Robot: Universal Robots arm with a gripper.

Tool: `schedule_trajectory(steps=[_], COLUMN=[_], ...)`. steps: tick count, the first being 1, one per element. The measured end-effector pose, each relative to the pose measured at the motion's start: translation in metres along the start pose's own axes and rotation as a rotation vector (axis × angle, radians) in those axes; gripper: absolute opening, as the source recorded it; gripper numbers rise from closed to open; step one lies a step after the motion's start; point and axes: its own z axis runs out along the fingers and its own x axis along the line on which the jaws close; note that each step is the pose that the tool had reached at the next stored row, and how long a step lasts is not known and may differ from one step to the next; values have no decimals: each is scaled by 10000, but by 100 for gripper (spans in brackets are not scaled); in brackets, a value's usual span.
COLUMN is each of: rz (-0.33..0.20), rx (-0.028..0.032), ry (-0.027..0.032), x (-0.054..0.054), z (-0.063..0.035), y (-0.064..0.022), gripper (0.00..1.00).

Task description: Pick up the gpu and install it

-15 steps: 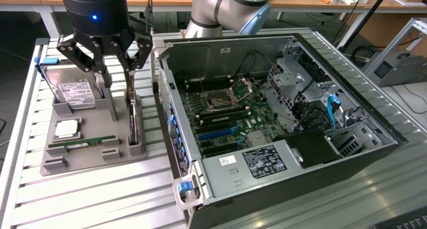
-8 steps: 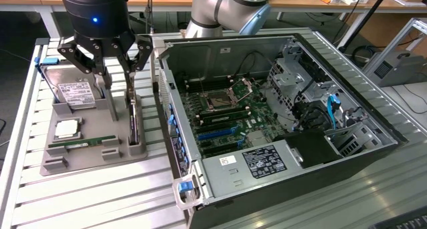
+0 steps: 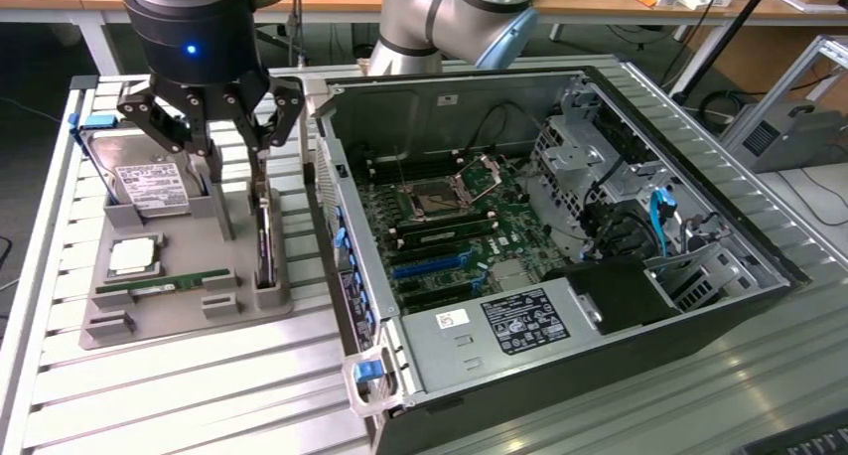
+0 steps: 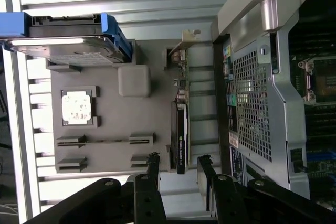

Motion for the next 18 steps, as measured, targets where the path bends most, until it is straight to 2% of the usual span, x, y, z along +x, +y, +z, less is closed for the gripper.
schedule_trajectory(steps=[18], rz=[0], rx=[0], ry=[1], x=[0], z=[50], y=[-13], gripper=[42])
